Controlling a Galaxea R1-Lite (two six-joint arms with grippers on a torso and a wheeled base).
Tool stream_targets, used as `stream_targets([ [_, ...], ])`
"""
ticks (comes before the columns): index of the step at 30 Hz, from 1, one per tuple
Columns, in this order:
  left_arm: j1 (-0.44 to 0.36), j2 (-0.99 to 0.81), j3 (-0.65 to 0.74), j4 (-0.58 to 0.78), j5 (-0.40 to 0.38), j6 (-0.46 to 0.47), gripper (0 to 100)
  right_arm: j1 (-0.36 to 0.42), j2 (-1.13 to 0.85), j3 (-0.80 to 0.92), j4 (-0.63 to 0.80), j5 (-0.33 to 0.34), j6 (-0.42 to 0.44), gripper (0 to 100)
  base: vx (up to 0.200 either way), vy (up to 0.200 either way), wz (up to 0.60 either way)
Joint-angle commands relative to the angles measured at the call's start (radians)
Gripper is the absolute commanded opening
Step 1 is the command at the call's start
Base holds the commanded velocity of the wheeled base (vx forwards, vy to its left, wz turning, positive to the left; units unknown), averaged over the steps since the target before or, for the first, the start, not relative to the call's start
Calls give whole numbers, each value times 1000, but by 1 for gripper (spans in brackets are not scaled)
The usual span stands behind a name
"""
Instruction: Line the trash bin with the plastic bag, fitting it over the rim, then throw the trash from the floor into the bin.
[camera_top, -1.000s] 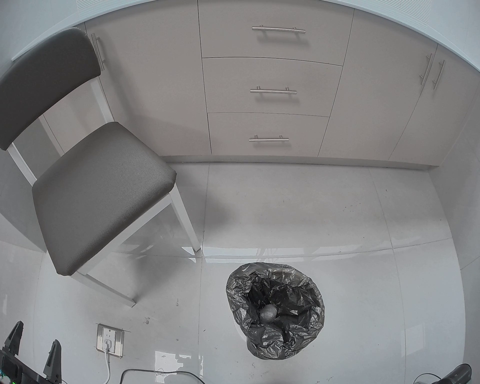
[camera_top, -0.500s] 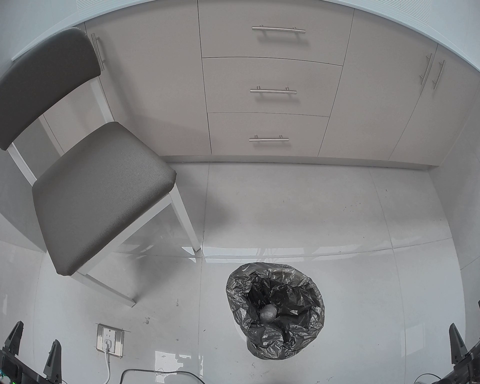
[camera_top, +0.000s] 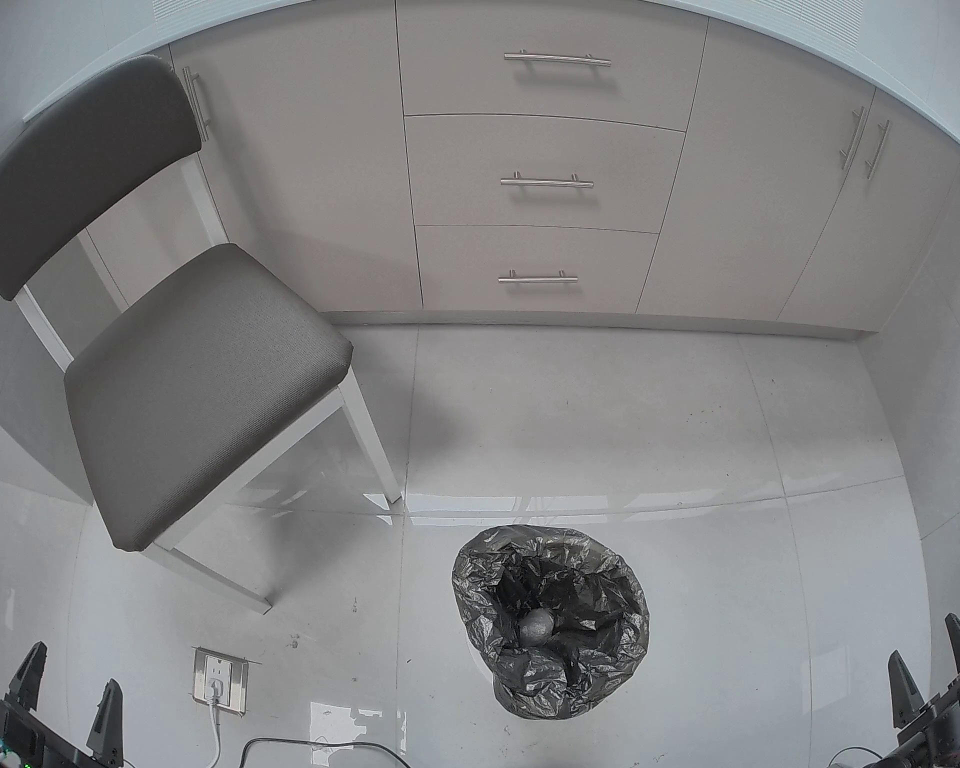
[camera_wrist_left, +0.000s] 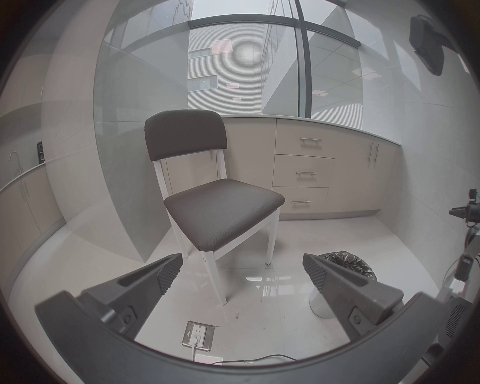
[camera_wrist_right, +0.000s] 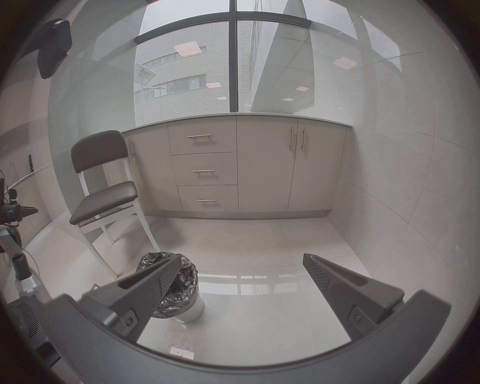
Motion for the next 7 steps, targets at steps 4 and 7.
stream_targets([
  [4,2,-16,11,0,0,-1,100,1,-13,18,0,2,-1,100,0,0,0],
  [7,0,-16,11,0,0,-1,100,1,-13,18,0,0,-1,100,0,0,0],
])
